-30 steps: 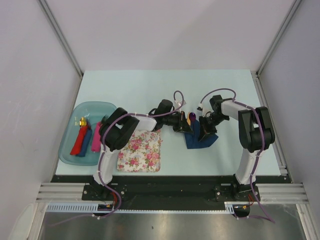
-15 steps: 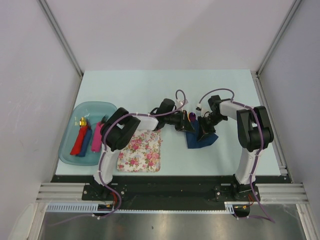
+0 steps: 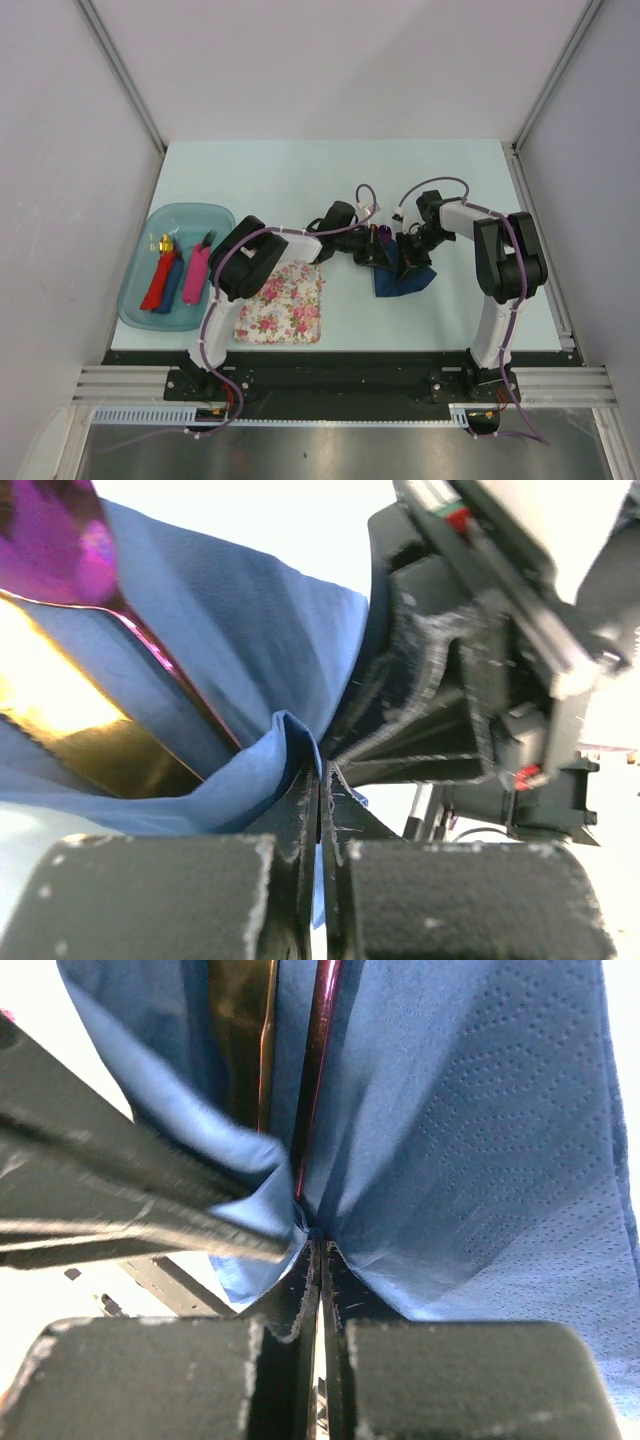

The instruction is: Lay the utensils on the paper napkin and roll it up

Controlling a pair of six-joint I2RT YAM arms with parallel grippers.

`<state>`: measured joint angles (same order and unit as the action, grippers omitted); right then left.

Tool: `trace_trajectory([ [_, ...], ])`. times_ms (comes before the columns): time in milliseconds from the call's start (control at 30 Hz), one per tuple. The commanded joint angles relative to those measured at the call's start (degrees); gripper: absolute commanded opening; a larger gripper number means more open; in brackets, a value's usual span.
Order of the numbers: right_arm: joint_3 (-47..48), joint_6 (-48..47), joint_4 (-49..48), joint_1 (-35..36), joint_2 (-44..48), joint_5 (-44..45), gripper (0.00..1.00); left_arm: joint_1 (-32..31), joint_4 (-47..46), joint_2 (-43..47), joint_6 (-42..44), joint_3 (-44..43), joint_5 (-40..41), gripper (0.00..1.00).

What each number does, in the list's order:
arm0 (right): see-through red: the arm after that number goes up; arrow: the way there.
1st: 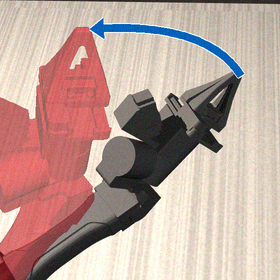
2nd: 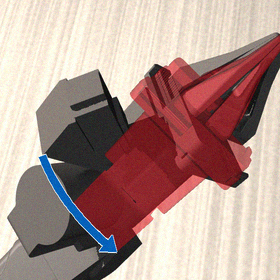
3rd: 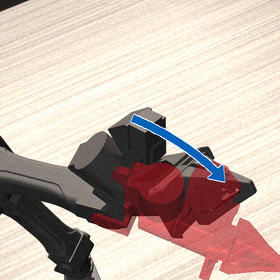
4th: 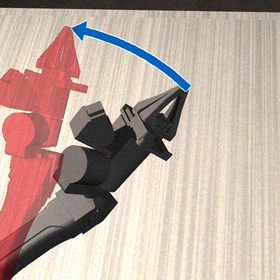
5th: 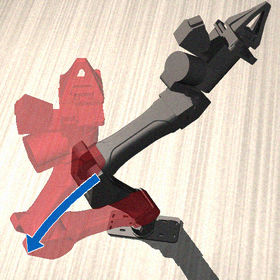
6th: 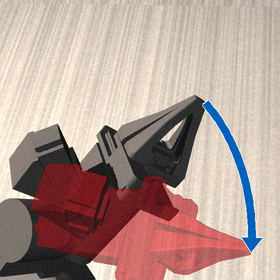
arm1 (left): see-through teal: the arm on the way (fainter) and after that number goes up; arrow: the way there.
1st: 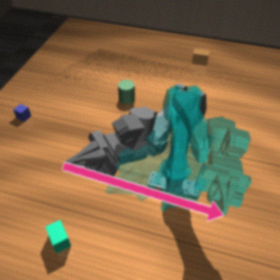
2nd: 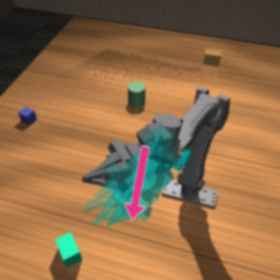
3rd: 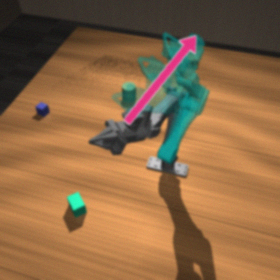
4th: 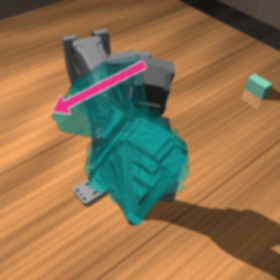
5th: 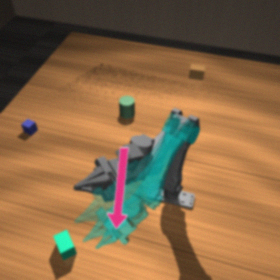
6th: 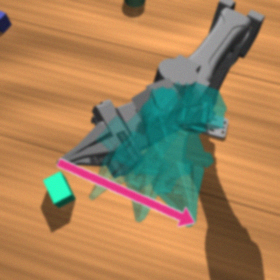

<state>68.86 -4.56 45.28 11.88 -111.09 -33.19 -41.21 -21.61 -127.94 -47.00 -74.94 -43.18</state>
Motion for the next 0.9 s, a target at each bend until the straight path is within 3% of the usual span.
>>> trace_trajectory([
  [0, 0.3, -0.1, -0.8, -0.4, 0.0, 0.2, 0.0, -0.6, 1.2, -1.3, 1.5, -3.1, 2.0, 0.0],
  [400, 0.4, 0.4, -0.1, -0.7, 0.4, -0.6, 0.0, -0.8, 3.6, -2.6, 2.3, -3.9, 4.0, 0.0],
  [533, 1.2, 0.3, 1.7, -1.9, 1.8, -1.6, 0.13, -0.8, 4.5, -2.8, 2.6, -4.0, 4.1, 0.0],
  [700, 1.9, 0.5, 3.4, -3.4, 4.5, -3.7, 0.22, -0.9, 4.7, -2.8, 2.5, -4.3, 4.2, 0.0],
  [867, 1.5, 1.6, 1.5, -3.1, 5.1, -4.4, 0.38, -0.8, 5.3, -3.2, 2.8, -5.1, 3.8, 0.01],
])
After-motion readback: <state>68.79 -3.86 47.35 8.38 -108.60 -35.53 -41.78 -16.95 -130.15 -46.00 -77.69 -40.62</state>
